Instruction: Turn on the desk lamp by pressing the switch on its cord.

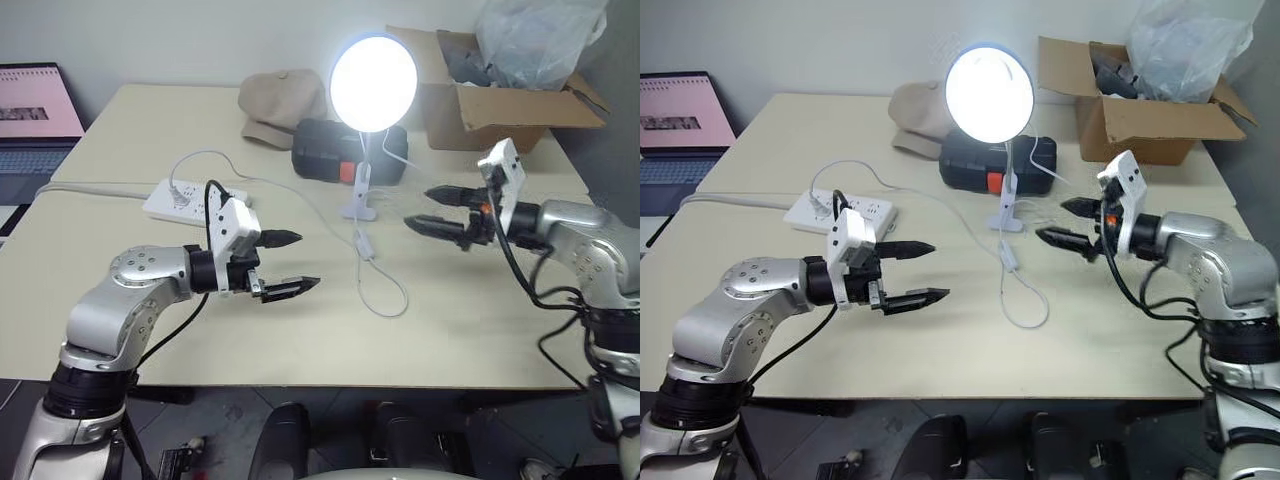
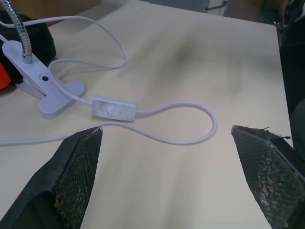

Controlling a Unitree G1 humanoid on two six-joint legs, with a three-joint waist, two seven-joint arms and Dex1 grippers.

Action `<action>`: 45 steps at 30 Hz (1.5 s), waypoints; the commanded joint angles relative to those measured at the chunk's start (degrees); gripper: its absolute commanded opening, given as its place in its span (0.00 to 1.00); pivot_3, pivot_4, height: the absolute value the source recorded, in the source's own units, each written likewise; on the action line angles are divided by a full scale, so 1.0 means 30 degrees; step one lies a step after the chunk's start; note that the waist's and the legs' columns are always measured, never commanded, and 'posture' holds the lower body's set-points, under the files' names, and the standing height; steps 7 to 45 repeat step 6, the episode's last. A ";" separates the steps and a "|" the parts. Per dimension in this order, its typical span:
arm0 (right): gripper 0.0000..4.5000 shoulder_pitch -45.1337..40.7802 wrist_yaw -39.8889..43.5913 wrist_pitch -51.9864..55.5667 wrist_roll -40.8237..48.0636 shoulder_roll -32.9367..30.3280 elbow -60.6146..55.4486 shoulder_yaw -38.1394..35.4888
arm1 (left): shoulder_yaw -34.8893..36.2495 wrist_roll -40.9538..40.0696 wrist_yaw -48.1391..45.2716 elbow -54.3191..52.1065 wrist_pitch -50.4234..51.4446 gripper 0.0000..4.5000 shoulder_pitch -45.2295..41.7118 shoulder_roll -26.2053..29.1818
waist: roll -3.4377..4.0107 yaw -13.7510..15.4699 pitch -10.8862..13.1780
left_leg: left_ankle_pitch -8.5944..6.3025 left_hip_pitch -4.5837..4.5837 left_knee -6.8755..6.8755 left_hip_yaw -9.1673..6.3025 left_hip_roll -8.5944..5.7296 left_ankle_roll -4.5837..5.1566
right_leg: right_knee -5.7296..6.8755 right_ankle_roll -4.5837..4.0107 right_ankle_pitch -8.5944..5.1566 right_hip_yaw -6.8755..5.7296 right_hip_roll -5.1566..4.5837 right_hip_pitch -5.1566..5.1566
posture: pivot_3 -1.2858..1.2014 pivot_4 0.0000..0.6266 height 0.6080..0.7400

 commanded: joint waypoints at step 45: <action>1.00 0.0714 0.3172 -0.2796 -0.0939 -0.2476 -0.1128 -0.0070 | 0.0818 -0.0430 -0.0893 -0.0744 0.0050 1.00 0.0561 0.1397 | 0.0000 -0.0037 0.0002 | 0.0001 0.0027 0.0010 -0.0009 -0.0001 -0.0002 | 0.0017 -0.0001 0.0001 -0.0001 -0.0002 0.0012 | 0.52 0.24 1.00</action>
